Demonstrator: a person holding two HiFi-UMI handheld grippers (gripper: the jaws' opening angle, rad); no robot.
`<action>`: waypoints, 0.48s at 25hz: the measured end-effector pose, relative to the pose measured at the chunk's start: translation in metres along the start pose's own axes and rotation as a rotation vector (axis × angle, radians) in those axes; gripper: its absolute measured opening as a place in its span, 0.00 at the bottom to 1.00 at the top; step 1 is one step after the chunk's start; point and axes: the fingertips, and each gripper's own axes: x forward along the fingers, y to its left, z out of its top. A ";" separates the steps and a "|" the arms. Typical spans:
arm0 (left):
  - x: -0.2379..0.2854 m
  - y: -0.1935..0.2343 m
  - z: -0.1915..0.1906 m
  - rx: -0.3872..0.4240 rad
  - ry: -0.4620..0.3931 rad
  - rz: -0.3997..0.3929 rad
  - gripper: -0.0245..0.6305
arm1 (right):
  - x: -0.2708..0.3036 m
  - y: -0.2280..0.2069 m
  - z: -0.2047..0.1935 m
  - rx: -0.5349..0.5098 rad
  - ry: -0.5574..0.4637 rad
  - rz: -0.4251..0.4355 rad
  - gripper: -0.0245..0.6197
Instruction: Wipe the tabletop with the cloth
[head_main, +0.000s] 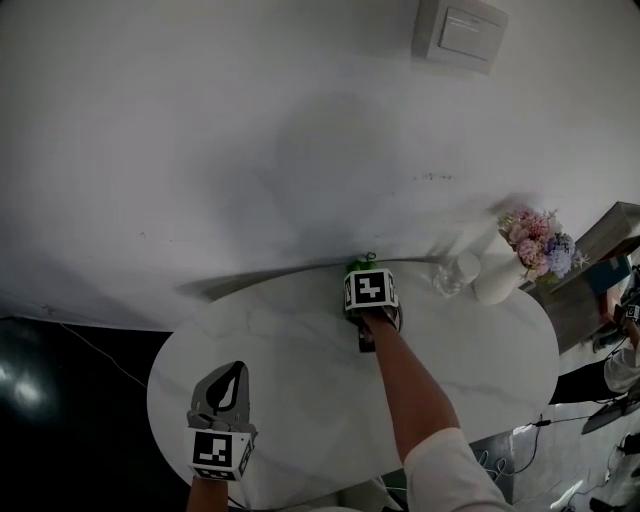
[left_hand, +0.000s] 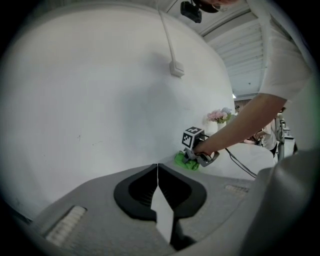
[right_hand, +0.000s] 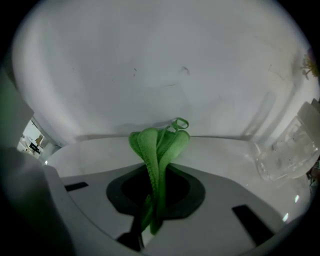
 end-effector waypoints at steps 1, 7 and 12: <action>0.000 0.001 -0.001 0.000 0.007 0.009 0.07 | 0.003 -0.001 0.001 -0.003 0.003 -0.003 0.10; 0.002 -0.002 -0.005 -0.009 0.026 0.048 0.07 | 0.004 -0.004 0.001 -0.079 0.023 -0.069 0.10; 0.005 -0.011 -0.001 -0.003 0.022 0.057 0.07 | 0.002 -0.025 -0.005 -0.009 0.038 -0.101 0.10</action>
